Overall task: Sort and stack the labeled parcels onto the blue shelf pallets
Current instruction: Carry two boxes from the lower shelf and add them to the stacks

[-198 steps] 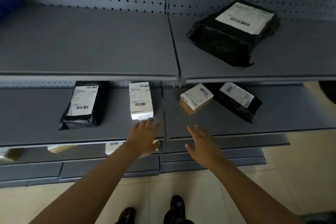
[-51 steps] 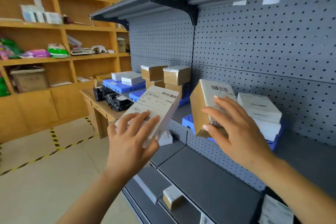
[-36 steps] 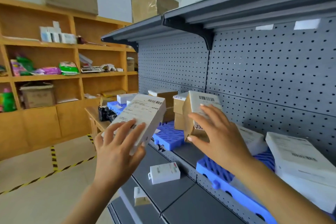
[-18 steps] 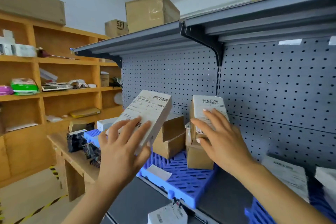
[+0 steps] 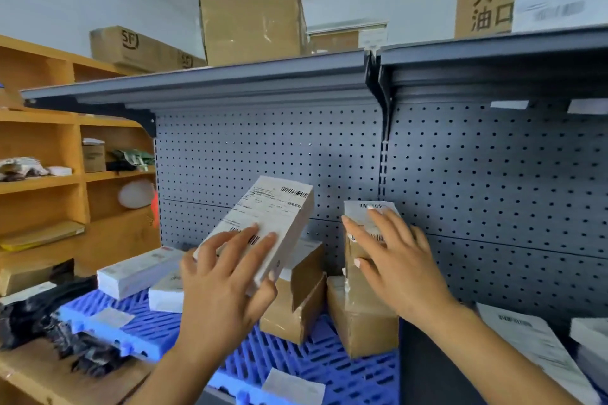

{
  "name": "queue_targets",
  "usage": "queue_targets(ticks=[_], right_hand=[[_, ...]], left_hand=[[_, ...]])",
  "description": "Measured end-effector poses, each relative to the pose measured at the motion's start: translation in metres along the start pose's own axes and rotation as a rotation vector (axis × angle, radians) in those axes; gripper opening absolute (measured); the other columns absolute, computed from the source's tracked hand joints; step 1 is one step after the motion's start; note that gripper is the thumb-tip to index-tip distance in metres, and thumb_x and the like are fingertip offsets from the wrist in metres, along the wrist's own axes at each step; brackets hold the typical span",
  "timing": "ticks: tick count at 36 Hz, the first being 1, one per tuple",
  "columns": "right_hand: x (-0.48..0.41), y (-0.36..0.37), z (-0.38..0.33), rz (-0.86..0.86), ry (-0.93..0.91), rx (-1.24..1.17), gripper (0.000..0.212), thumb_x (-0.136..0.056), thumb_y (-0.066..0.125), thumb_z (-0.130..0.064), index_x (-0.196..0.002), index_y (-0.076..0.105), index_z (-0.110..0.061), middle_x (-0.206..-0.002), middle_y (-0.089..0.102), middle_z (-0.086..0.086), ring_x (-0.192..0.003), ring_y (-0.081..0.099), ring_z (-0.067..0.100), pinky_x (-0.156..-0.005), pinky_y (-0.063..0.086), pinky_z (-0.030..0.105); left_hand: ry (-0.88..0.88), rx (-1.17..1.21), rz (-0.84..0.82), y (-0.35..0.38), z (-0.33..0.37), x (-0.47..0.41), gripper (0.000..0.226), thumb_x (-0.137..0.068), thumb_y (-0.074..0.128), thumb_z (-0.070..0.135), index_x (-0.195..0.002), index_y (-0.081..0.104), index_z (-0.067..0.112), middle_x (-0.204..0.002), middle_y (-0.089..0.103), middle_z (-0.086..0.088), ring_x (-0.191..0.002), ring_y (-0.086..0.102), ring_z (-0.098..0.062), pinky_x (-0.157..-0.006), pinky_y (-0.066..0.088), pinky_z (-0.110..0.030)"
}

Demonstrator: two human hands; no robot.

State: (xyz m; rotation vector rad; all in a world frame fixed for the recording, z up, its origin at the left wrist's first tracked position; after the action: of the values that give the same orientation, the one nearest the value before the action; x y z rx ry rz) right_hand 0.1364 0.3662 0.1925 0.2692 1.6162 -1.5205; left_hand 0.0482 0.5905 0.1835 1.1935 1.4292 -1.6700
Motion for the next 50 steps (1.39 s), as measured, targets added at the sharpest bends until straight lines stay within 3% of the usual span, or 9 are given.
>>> queue_targets(ticks=[3, 6, 18, 25, 32, 41, 45, 50], right_hand=[[0.005, 0.000, 0.000, 0.060, -0.003, 0.029, 0.072, -0.085, 0.065, -0.036, -0.147, 0.029, -0.035, -0.148, 0.038, 0.008, -0.139, 0.029, 0.030, -0.103, 0.035, 0.057], [0.015, -0.004, -0.003, 0.108, -0.036, 0.050, 0.060, -0.092, 0.053, -0.035, -0.147, 0.030, -0.032, -0.152, 0.032, 0.007, -0.143, 0.022, 0.028, -0.109, 0.028, 0.056], [0.056, -0.009, -0.010, 0.047, -0.058, -0.031, 0.055, -0.097, 0.030, -0.052, -0.147, 0.031, -0.028, -0.153, 0.031, 0.005, -0.143, 0.023, 0.023, -0.113, 0.020, 0.044], [0.087, -0.027, 0.002, 0.019, -0.052, -0.058, 0.057, -0.097, 0.031, -0.053, -0.146, 0.035, -0.026, -0.153, 0.031, 0.005, -0.143, 0.021, 0.022, -0.114, 0.015, 0.039], [0.129, -0.054, 0.063, -0.008, 0.057, -0.014, 0.057, -0.097, 0.029, -0.055, -0.145, 0.035, -0.026, -0.152, 0.033, 0.004, -0.141, 0.023, 0.023, -0.113, 0.018, 0.036], [0.199, -0.075, 0.157, -0.078, 0.182, 0.080, 0.058, -0.096, 0.029, -0.056, -0.146, 0.034, -0.027, -0.150, 0.037, 0.006, -0.138, 0.031, 0.026, -0.104, 0.038, 0.052], [0.224, -0.081, 0.194, -0.113, 0.208, 0.106, 0.057, -0.096, 0.026, -0.057, -0.145, 0.032, -0.027, -0.148, 0.040, 0.008, -0.135, 0.036, 0.028, -0.102, 0.041, 0.052], [0.249, -0.090, 0.234, -0.122, 0.250, 0.154, 0.061, -0.098, 0.019, -0.058, -0.137, 0.047, -0.020, -0.144, 0.045, 0.009, -0.131, 0.036, 0.025, -0.104, 0.034, 0.046]], left_hand=[[0.005, 0.032, -0.025, 0.009, -0.004, 0.001, 0.046, -0.084, 0.048, 0.043, -0.128, 0.055, 0.032, -0.132, 0.058, 0.005, -0.111, 0.051, -0.030, -0.081, 0.039, -0.047], [0.027, 0.056, -0.045, 0.014, -0.004, 0.002, 0.046, -0.083, 0.049, 0.043, -0.128, 0.054, 0.032, -0.132, 0.057, 0.005, -0.111, 0.051, -0.029, -0.080, 0.038, -0.046], [0.110, 0.113, 0.034, -0.004, 0.019, 0.007, 0.046, -0.085, 0.052, 0.039, -0.129, 0.057, 0.028, -0.135, 0.054, 0.005, -0.114, 0.049, -0.027, -0.084, 0.037, -0.047], [0.180, 0.192, 0.128, -0.025, 0.073, 0.004, 0.043, -0.087, 0.049, 0.037, -0.130, 0.051, 0.029, -0.135, 0.055, 0.003, -0.114, 0.049, -0.028, -0.084, 0.038, -0.047], [0.272, 0.306, 0.133, -0.011, 0.154, 0.001, 0.047, -0.084, 0.053, 0.034, -0.130, 0.051, 0.028, -0.136, 0.054, 0.000, -0.114, 0.051, -0.031, -0.082, 0.040, -0.048], [0.293, 0.397, -0.052, 0.059, 0.246, 0.013, 0.049, -0.081, 0.055, 0.035, -0.129, 0.055, 0.027, -0.134, 0.055, 0.001, -0.116, 0.046, -0.026, -0.078, 0.037, -0.041], [0.282, 0.385, -0.159, 0.093, 0.278, 0.021, 0.048, -0.082, 0.055, 0.039, -0.129, 0.056, 0.027, -0.133, 0.056, 0.002, -0.115, 0.047, -0.025, -0.077, 0.040, -0.045], [0.266, 0.356, -0.269, 0.127, 0.306, 0.031, 0.044, -0.085, 0.049, 0.042, -0.126, 0.059, 0.028, -0.131, 0.056, 0.003, -0.115, 0.046, -0.024, -0.077, 0.041, -0.047]])
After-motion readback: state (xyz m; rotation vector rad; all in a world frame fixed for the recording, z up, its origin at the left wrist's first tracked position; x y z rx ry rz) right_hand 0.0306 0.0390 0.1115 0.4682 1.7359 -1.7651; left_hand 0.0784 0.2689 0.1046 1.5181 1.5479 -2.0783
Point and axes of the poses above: each hand's wrist, its own x-axis away from the middle knuckle, its own y-axis out of the palm, z = x × y, the point moved 5 cm from there along -x, towards the middle knuckle
